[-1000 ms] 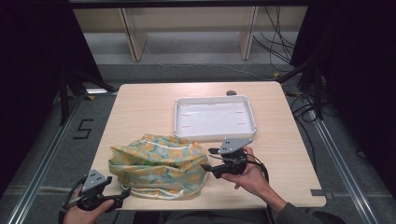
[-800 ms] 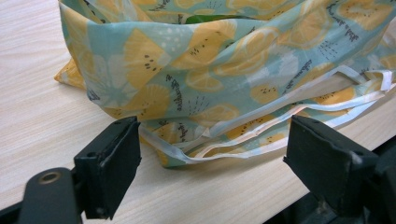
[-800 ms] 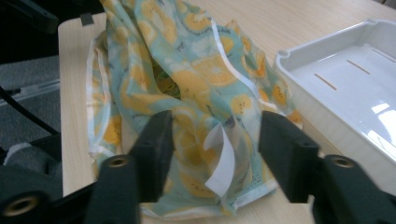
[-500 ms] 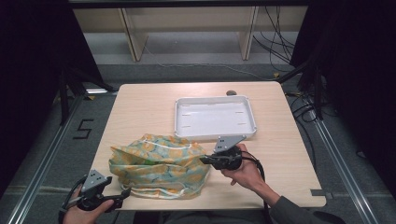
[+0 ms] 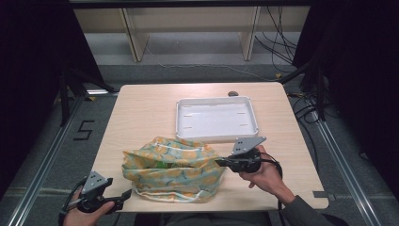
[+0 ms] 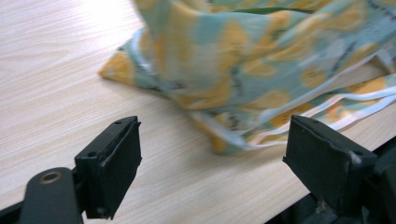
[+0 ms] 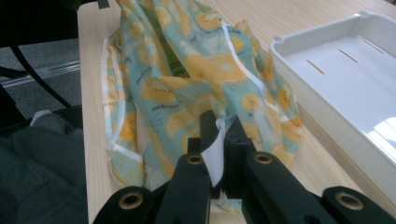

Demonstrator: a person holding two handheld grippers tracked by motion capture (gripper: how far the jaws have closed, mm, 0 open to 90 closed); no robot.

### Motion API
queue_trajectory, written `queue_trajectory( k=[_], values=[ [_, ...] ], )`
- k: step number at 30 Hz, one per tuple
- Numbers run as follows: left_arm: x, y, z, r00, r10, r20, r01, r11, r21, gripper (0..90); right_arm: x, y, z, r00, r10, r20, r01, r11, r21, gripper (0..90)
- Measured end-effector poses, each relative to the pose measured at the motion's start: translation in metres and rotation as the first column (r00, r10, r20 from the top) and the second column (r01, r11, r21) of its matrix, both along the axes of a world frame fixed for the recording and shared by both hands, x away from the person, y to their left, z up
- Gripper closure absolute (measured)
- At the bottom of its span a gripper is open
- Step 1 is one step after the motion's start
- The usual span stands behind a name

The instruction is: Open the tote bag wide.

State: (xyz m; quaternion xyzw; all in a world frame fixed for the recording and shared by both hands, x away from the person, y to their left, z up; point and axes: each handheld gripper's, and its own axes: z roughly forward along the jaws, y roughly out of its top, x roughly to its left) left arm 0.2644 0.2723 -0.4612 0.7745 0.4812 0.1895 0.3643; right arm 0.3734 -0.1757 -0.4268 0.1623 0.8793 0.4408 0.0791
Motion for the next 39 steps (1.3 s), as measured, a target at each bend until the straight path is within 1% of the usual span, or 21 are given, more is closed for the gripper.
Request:
queue_trajectory(
  k=[1, 3, 4, 5, 6, 9, 10, 13, 16, 23, 25, 26, 27, 28, 30, 31, 32, 33, 34, 36, 39],
  values=[
    [0.0, 0.002, 0.001, 0.9999, -0.014, -0.007, 0.014, 0.9997, 0.019, 17.8, 0.0, -0.006, 0.0, 0.9999, -0.015, 0.003, 0.015, 1.0, -0.004, 90.0],
    [0.0, 0.001, 0.001, 0.9999, -0.012, -0.008, 0.012, 0.9998, 0.014, 17.8, -0.001, -0.015, 0.001, 0.999, -0.044, -0.011, 0.044, 0.999, -0.002, 90.0],
    [0.0, 0.001, 0.001, 0.9998, -0.014, -0.01, 0.014, 0.9998, 0.016, 17.8, 0.001, -0.02, 0.0, 0.9993, -0.037, 0.0, 0.037, 0.999, 0.003, 90.0],
    [0.0, 0.001, 0.001, 0.9999, -0.007, -0.011, 0.007, 0.9999, 0.014, 17.8, 0.0, -0.03, 0.0, 0.9976, -0.065, -0.022, 0.065, 0.998, -0.008, 90.0],
    [0.0, 0.001, 0.0, 0.9999, -0.005, -0.012, 0.005, 1.0, 0.008, 17.8, 0.002, -0.036, -0.001, 0.9982, -0.06, -0.007, 0.06, 0.998, -0.007, 90.0],
    [0.0, 0.0, 0.0, 1.0, 0.002, 0.0, -0.002, 1.0, 0.004, 17.7, 0.001, -0.046, -0.002, 0.9961, -0.086, -0.02, 0.086, 0.996, -0.011, 90.0],
    [0.001, 0.001, 0.001, 0.9998, -0.018, -0.002, 0.018, 0.9994, 0.029, 17.8, 0.001, -0.051, -0.002, 0.9958, -0.088, -0.024, 0.087, 0.996, -0.015, 90.0],
    [0.001, 0.0, 0.001, 0.9998, -0.02, -0.001, 0.02, 0.9997, 0.012, 17.6, 0.0, -0.07, -0.005, 0.9932, -0.111, -0.034, 0.111, 0.994, -0.021, 90.0],
    [0.002, 0.0, 0.001, 1.0, -0.009, 0.001, 0.009, 0.9999, 0.012, 17.2, 0.0, -0.078, -0.006, 0.9907, -0.131, -0.038, 0.13, 0.991, -0.024, 90.0],
    [0.002, 0.0, 0.001, 0.9997, -0.026, 0.004, 0.026, 0.9996, 0.01, 17.0, -0.004, -0.104, -0.009, 0.9777, -0.192, -0.085, 0.19, 0.981, -0.027, 90.0],
    [0.002, -0.002, 0.001, 0.9999, -0.016, -0.005, 0.016, 0.9998, 0.008, 17.0, -0.004, -0.111, -0.01, 0.9772, -0.203, -0.063, 0.202, 0.979, -0.02, 90.0],
    [0.002, -0.002, 0.001, 0.9997, -0.023, 0.004, 0.023, 0.9997, 0.012, 17.0, -0.006, -0.114, -0.01, 0.9741, -0.215, -0.071, 0.214, 0.977, -0.02, 90.0],
    [0.003, -0.004, 0.0, 0.9999, -0.013, 0.011, 0.013, 0.9997, -0.022, 17.0, -0.006, -0.119, -0.011, 0.9715, -0.226, -0.071, 0.226, 0.974, -0.015, 90.0],
    [0.003, -0.001, 0.001, 0.9992, -0.039, 0.007, 0.039, 0.9992, 0.009, 17.0, -0.007, -0.122, -0.012, 0.9684, -0.238, -0.075, 0.237, 0.971, -0.016, 90.0],
    [0.003, -0.003, 0.001, 0.9991, -0.038, 0.017, 0.038, 0.9992, 0.009, 17.0, -0.006, -0.124, -0.013, 0.9677, -0.242, -0.071, 0.241, 0.97, -0.019, 90.0],
    [0.004, -0.003, 0.002, 0.9988, -0.046, 0.016, 0.045, 0.9989, 0.013, 17.0, -0.007, -0.125, -0.014, 0.9644, -0.25, -0.088, 0.249, 0.968, -0.02, 90.0],
    [0.004, -0.005, 0.001, 0.9991, -0.038, 0.02, 0.039, 0.9992, -0.009, 16.9, -0.007, -0.126, -0.015, 0.962, -0.256, -0.094, 0.256, 0.967, -0.019, 90.0],
    [0.004, -0.005, 0.002, 0.9985, -0.053, 0.014, 0.053, 0.9986, 0.003, 16.9, -0.006, -0.128, -0.015, 0.9625, -0.257, -0.087, 0.256, 0.966, -0.023, 90.0],
    [0.005, -0.006, 0.002, 0.9983, -0.058, 0.012, 0.058, 0.9983, -0.012, 16.9, -0.006, -0.128, -0.016, 0.9619, -0.262, -0.079, 0.261, 0.965, -0.019, 89.8],
    [0.007, -0.012, 0.002, 0.9987, -0.049, 0.014, 0.05, 0.9941, -0.096, 16.9, -0.007, -0.127, -0.015, 0.958, -0.268, -0.102, 0.267, 0.963, -0.019, 89.6],
    [0.009, -0.017, 0.004, 0.9982, -0.058, 0.013, 0.059, 0.9907, -0.123, 16.8, -0.007, -0.127, -0.015, 0.9563, -0.273, -0.105, 0.272, 0.962, -0.022, 89.3]
  ],
)
